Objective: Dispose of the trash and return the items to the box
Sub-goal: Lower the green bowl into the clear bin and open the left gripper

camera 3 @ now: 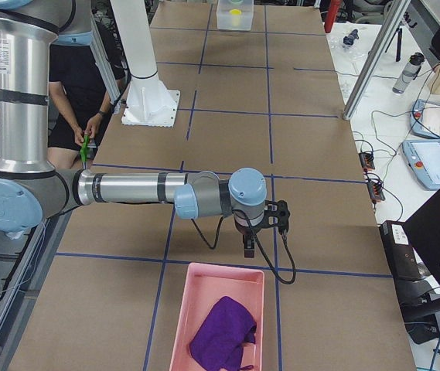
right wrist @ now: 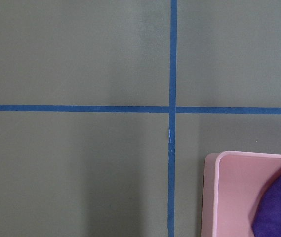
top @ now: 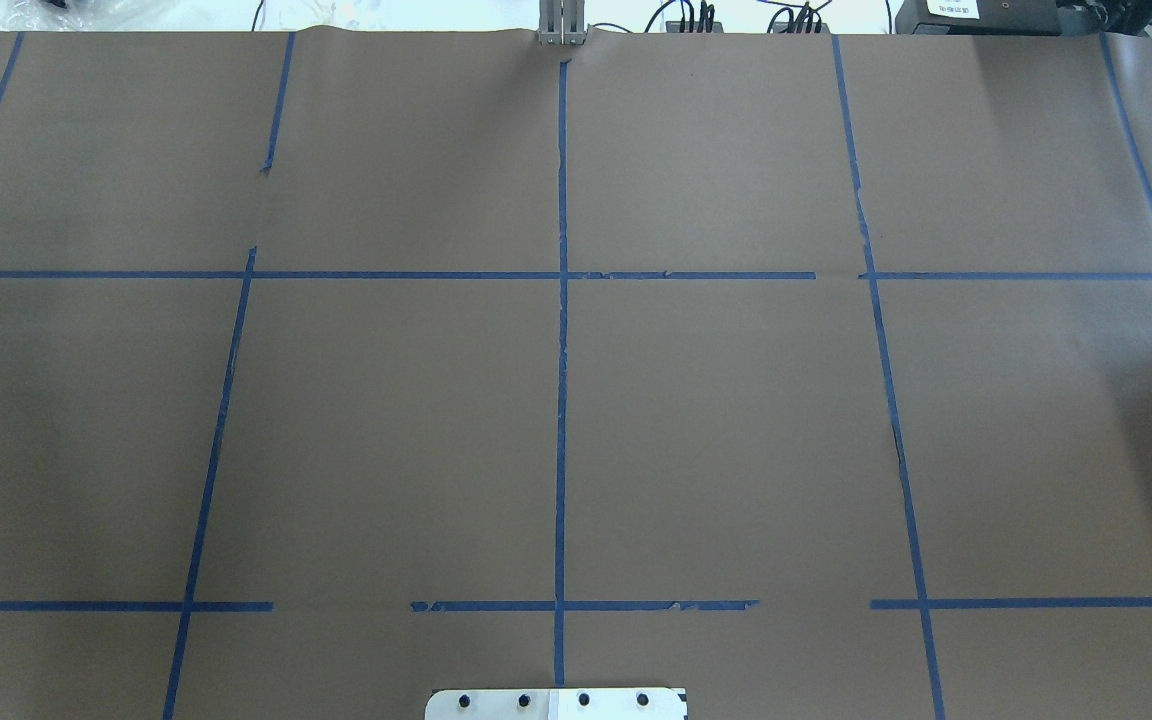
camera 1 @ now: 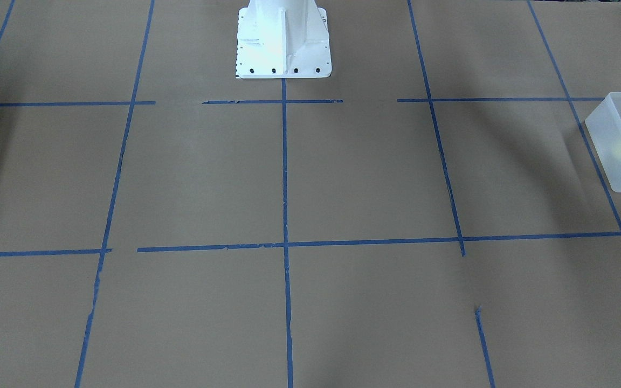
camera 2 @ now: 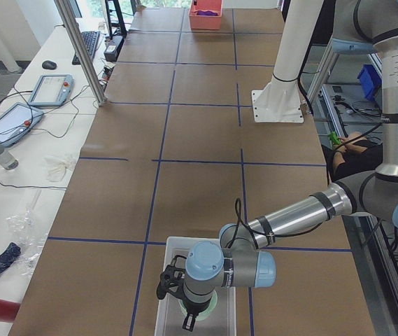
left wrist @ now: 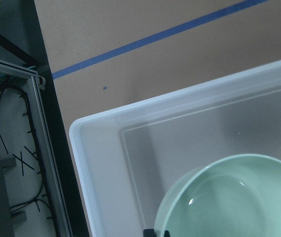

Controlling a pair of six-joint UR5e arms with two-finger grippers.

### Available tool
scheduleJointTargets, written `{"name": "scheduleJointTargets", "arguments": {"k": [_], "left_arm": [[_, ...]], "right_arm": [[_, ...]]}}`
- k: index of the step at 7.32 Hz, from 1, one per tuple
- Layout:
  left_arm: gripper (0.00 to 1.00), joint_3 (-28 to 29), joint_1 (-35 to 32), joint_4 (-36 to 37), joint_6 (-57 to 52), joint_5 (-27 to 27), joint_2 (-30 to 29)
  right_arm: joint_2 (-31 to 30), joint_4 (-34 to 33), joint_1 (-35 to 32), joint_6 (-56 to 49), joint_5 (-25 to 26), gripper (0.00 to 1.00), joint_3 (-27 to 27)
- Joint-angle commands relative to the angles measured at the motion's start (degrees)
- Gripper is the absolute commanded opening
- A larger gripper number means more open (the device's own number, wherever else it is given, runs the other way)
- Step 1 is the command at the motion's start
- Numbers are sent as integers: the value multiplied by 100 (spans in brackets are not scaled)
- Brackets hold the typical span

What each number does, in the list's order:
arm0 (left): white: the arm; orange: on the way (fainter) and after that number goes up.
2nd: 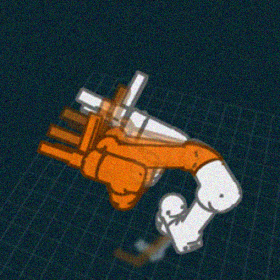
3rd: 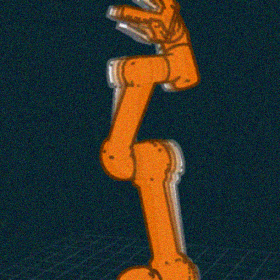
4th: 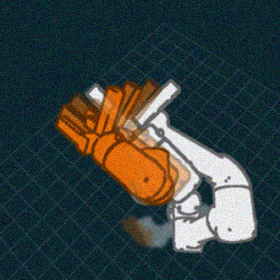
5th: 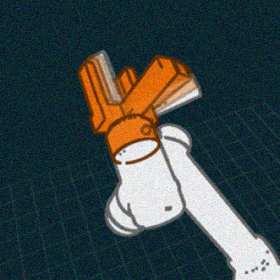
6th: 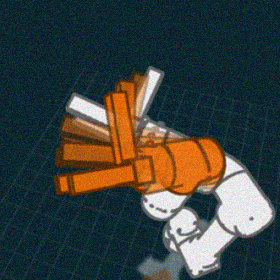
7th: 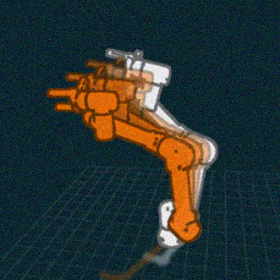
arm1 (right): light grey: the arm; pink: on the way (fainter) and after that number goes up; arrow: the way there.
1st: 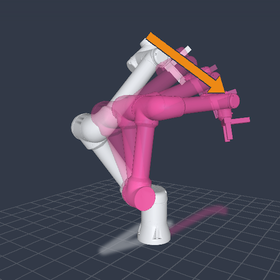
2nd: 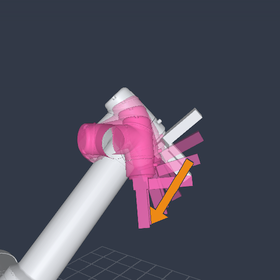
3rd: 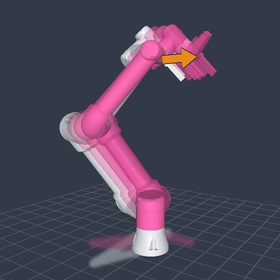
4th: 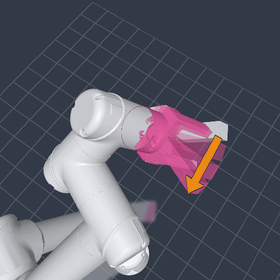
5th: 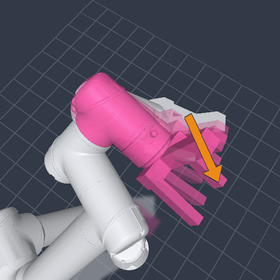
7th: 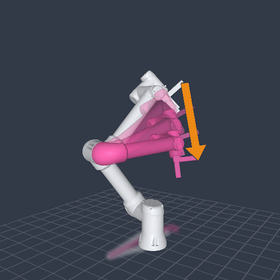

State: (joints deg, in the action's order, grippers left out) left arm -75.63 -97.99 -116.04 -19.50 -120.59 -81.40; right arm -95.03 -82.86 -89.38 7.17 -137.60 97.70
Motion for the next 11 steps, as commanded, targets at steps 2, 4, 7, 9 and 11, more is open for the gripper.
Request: {"name": "scheduleJointTargets", "arguments": {"k": [2,4,7,9,11], "left_arm": [[100,-31,-9,-15,183,-8,-51],[100,-380,-53,81,367,-104,-174],[100,-1670,-53,1473,1343,-755,-271],[100,-2209,25,2136,2088,-1034,-271],[100,-2551,507,2296,2665,-1071,-306]], "right_arm": [[19,-2,0,3,-4,100,21],[19,-2,0,3,-4,100,74],[11,-2,0,21,-4,100,74],[2,-2,0,30,-4,100,82],[10,-2,0,47,-4,100,82]]}}
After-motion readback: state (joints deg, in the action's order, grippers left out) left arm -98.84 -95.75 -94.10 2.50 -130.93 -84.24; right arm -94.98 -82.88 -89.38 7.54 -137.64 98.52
